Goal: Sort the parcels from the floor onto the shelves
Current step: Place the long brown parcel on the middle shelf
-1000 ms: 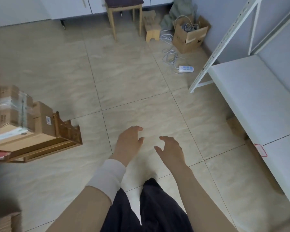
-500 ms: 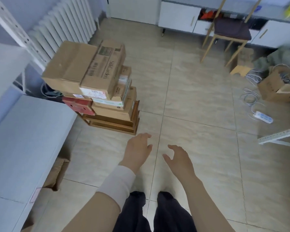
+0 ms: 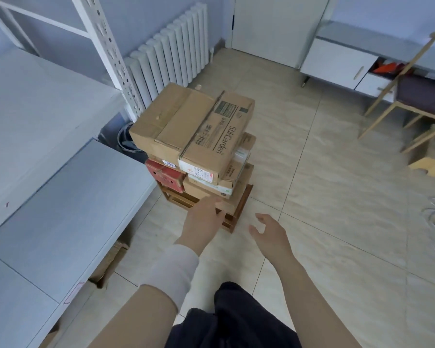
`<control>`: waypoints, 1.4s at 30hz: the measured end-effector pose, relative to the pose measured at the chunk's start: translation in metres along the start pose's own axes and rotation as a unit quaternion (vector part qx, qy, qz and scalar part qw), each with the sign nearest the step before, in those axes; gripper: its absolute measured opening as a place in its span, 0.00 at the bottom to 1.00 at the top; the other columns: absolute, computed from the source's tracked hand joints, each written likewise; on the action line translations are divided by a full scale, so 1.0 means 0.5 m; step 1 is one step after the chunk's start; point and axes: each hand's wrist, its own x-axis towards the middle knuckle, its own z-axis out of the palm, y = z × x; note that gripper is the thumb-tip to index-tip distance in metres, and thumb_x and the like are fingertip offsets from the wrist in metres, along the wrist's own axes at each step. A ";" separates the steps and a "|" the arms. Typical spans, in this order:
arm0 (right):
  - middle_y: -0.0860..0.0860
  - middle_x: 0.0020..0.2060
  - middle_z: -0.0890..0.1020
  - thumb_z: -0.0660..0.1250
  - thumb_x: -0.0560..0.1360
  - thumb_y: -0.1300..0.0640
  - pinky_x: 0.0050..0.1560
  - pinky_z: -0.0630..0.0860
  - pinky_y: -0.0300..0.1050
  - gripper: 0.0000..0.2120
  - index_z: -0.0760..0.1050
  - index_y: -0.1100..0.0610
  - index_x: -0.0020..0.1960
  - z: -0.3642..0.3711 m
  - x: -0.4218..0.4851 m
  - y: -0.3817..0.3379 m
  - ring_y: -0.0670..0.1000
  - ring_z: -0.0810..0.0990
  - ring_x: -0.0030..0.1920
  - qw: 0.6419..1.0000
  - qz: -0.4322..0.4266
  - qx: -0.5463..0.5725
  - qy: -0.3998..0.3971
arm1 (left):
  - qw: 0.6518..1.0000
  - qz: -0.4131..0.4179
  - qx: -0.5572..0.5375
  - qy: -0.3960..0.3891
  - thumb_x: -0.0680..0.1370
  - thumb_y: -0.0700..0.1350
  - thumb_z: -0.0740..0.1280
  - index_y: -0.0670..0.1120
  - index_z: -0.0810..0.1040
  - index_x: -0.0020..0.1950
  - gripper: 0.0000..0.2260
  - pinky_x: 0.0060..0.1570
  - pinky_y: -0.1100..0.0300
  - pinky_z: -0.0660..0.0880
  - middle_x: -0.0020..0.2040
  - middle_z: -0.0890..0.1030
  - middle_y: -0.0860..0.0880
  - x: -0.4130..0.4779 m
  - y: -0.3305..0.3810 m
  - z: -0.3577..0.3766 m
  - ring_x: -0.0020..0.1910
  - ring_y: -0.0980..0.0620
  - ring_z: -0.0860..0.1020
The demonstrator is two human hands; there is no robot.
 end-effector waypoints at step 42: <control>0.51 0.61 0.74 0.67 0.73 0.46 0.70 0.65 0.51 0.28 0.64 0.55 0.69 0.197 0.452 -0.166 0.50 0.72 0.63 0.875 0.267 0.403 0.029 | 0.831 -0.258 -0.459 -0.181 0.78 0.50 0.64 0.49 0.72 0.56 0.09 0.61 0.60 0.68 0.54 0.78 0.54 0.503 -0.283 -0.089 0.59 0.52 0.75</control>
